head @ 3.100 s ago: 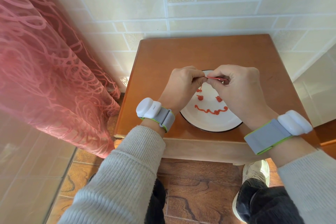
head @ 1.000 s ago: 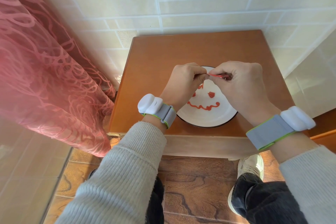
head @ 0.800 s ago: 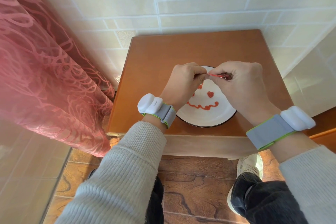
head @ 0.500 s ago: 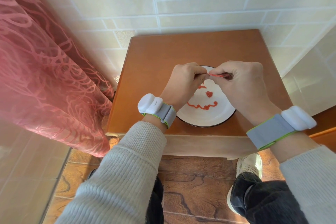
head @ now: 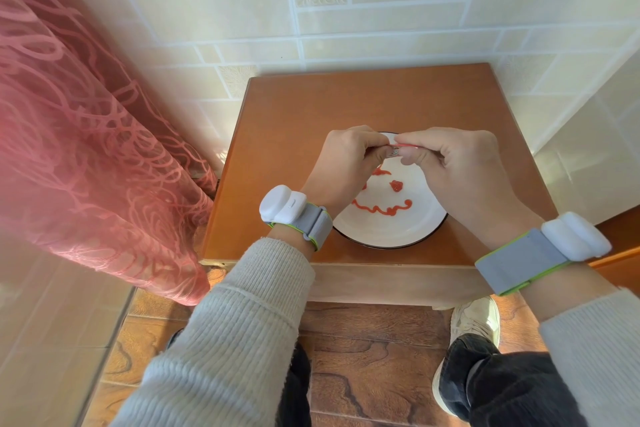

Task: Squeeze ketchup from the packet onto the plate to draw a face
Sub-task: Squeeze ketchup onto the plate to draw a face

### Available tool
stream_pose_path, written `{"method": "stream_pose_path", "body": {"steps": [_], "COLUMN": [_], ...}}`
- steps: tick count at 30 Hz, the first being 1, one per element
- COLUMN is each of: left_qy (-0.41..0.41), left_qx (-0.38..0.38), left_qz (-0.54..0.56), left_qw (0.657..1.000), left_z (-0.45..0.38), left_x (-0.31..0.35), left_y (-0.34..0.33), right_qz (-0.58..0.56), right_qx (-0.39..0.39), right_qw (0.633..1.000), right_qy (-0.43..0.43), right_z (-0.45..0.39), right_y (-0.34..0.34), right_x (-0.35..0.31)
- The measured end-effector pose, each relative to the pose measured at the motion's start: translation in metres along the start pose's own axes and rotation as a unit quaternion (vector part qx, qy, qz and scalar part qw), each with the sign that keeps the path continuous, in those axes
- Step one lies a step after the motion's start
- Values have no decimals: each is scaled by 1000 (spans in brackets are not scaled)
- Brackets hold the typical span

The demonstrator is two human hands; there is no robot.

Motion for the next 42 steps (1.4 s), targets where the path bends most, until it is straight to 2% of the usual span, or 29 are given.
{"method": "stream_pose_path", "body": {"steps": [8, 25, 42], "left_qy": [2, -12, -8], "left_qx": [-4, -8, -12], "left_qz": [5, -4, 7], "left_qw": [1000, 1000, 1000], "left_z": [-1, -2, -4], "left_x": [3, 7, 8], "left_y": [-5, -8, -14], "right_qz": [8, 33, 19], "right_qx": [26, 30, 38], "right_qw": [1000, 999, 999], "right_qy": [-1, 27, 21], "right_z": [2, 2, 2], "right_y": [8, 7, 9], "right_x": [-1, -7, -2]}}
Point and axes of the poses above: each hand's wrist, its own z-axis away from the middle knuckle, its own y-axis out of the back of the hand, x = y × z, the point moved 10 cm from there along -z, towards the middle knuckle, and after that the axes turned 7 degrees about -y, right-handed, at the moved point
